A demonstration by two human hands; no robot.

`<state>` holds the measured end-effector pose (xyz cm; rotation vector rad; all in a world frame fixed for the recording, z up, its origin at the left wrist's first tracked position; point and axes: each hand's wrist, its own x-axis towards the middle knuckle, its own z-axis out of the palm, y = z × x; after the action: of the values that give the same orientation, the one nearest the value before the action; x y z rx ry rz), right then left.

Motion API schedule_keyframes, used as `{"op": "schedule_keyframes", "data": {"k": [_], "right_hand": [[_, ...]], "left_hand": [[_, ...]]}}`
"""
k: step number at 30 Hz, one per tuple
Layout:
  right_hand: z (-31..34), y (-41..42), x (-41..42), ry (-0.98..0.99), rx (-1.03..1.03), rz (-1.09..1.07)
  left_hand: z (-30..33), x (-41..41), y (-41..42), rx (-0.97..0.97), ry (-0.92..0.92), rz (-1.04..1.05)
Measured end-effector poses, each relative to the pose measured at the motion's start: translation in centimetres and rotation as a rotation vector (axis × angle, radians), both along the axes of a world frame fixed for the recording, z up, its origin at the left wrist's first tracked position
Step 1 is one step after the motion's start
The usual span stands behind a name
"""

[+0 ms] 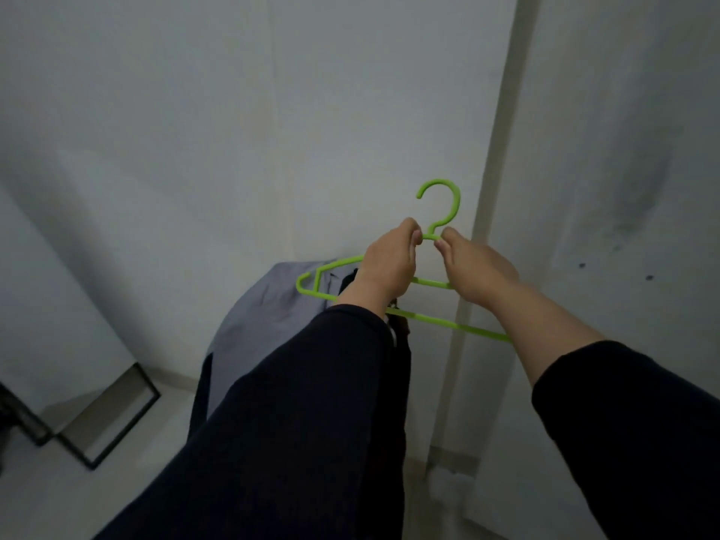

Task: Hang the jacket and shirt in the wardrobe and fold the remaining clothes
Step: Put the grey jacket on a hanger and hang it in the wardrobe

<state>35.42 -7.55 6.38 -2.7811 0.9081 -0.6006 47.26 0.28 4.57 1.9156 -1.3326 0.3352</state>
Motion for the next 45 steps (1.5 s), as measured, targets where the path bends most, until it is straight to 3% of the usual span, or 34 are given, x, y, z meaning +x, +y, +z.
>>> {"op": "schedule_keyframes", "data": {"k": [4,7,13,17,23,32,35,40,43,45], "right_hand": [[-0.1,0.1,3.0,-0.009,-0.074,-0.089],[-0.8,-1.4,4.8,-0.031,-0.089,-0.17],[-3.2,-4.8,8.9,-0.082,-0.028,-0.236],[-5.4,-7.2,11.3,-0.09,-0.008,-0.207],[-8.2,-9.4,13.0,-0.071,0.015,-0.186],[-8.7,-9.8,13.2,-0.08,0.034,-0.179],[-8.3,-9.6,12.8,-0.096,0.026,-0.18],[-7.3,-9.0,11.7,-0.134,-0.023,-0.173],[-6.8,-8.2,11.1,-0.144,-0.039,-0.179],[-6.4,-7.4,10.9,-0.153,-0.048,-0.162]], "left_hand": [[-1.7,3.9,1.1,-0.1,-0.021,0.161],[-3.6,6.7,1.2,-0.018,0.016,0.339],[-8.6,11.4,-0.6,0.251,0.317,0.369],[-11.5,13.9,-3.0,0.406,0.347,0.438],[-13.6,16.9,-5.0,0.454,0.234,0.583],[-12.4,17.5,-5.3,0.496,0.502,0.711],[-11.8,17.4,-4.8,0.376,0.552,0.701],[-9.4,16.9,-2.9,-0.16,1.032,0.794],[-7.9,17.2,-0.9,-0.152,1.061,0.799],[-6.8,17.5,1.0,-0.043,0.983,0.753]]}}
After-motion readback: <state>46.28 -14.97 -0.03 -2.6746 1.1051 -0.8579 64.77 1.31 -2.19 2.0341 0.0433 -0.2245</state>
